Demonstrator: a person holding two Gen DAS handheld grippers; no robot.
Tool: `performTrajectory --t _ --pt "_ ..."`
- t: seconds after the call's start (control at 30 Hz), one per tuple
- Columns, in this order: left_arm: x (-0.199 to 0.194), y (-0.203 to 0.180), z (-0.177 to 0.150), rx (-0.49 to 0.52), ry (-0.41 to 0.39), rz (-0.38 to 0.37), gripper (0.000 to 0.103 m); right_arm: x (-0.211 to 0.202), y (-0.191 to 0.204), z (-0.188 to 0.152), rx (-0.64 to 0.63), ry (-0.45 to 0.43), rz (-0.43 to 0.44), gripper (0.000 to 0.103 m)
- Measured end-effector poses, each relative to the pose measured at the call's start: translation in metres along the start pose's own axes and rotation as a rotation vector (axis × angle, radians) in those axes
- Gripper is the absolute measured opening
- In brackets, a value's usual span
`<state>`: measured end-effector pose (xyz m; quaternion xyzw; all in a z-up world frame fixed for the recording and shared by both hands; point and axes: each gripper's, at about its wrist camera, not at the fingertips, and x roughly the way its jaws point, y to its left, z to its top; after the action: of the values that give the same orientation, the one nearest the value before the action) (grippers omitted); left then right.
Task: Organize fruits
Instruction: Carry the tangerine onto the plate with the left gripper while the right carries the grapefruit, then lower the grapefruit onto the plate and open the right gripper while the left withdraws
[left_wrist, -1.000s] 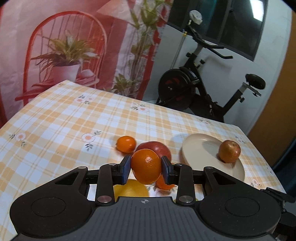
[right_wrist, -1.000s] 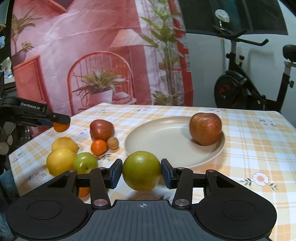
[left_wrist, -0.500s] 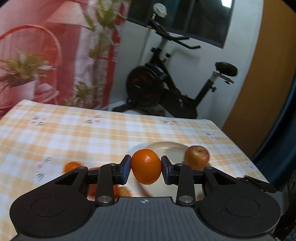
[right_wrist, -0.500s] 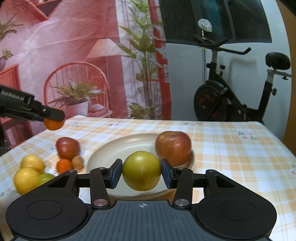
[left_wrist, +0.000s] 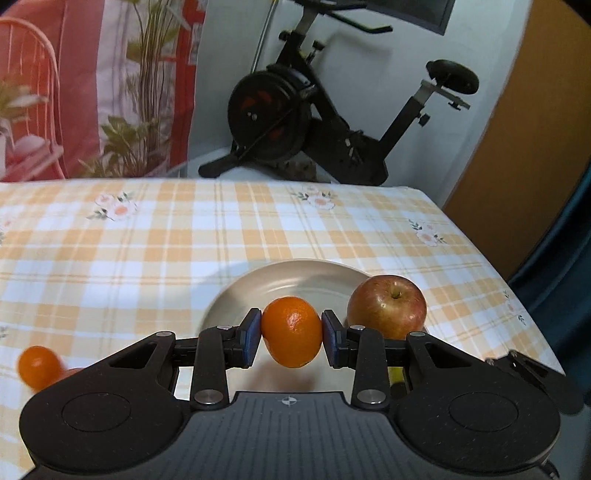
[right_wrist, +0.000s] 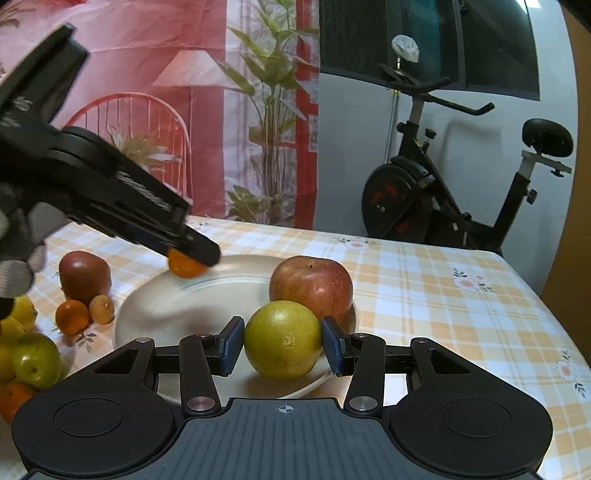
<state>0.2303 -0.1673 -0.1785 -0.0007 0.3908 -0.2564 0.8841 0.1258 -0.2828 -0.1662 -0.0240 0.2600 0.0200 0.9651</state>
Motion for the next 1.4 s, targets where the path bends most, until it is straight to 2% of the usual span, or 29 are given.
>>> performTrajectory --t 0.23,0.47,0.77,0.97,1.1,1.4 --pt "0.028 -0.006 0.014 -0.029 0.024 -0.019 0.037 0.004 -0.012 -0.001 0.078 0.025 -0.007 0.042" --pt "0.054 -0.002 0.022 -0.113 0.055 -0.030 0.037 0.007 -0.010 -0.001 0.061 0.036 -0.015 0.042" --pt "0.070 -0.002 0.024 -0.123 0.076 -0.032 0.037 0.010 -0.010 -0.001 0.058 0.041 -0.024 0.043" --pt "0.073 -0.001 0.026 -0.125 0.071 -0.039 0.038 0.010 -0.009 -0.001 0.054 0.044 -0.024 0.043" --pt "0.074 -0.001 0.027 -0.134 0.078 -0.049 0.053 0.009 -0.009 -0.002 0.055 0.044 -0.020 0.042" --pt "0.047 0.002 0.025 -0.094 0.044 -0.054 0.053 0.004 -0.013 -0.003 0.080 0.029 0.004 0.048"
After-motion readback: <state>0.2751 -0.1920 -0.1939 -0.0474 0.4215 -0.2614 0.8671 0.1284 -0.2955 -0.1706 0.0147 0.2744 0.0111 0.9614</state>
